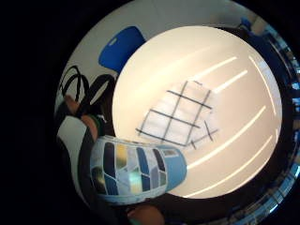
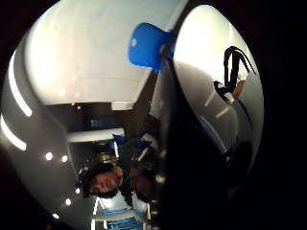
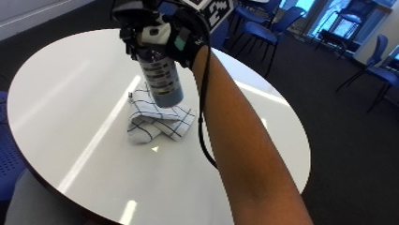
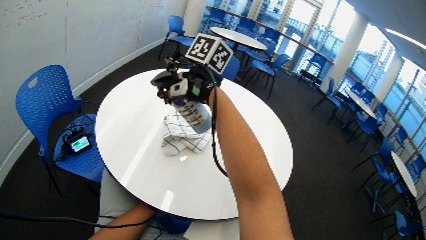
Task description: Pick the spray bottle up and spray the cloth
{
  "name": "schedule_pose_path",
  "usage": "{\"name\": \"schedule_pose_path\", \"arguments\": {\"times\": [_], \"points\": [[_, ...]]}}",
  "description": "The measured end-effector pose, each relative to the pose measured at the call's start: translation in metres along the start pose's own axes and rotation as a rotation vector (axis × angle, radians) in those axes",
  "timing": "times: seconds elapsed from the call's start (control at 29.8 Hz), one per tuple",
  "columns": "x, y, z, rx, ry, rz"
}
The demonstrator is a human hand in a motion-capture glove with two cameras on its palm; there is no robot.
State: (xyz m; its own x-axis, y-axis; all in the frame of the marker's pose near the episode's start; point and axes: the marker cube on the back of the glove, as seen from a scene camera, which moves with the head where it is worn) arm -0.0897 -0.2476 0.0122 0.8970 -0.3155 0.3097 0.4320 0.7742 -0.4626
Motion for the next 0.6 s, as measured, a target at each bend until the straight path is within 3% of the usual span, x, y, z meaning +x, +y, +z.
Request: {"name": "schedule_pose_path", "arguments": {"times": [0.27, 0.6], "points": [[-0.029, -0.009, -0.014, 0.284, -0.433, -0.193], [-0.064, -0.038, 0.017, 0.535, -0.567, -0.260]]}}
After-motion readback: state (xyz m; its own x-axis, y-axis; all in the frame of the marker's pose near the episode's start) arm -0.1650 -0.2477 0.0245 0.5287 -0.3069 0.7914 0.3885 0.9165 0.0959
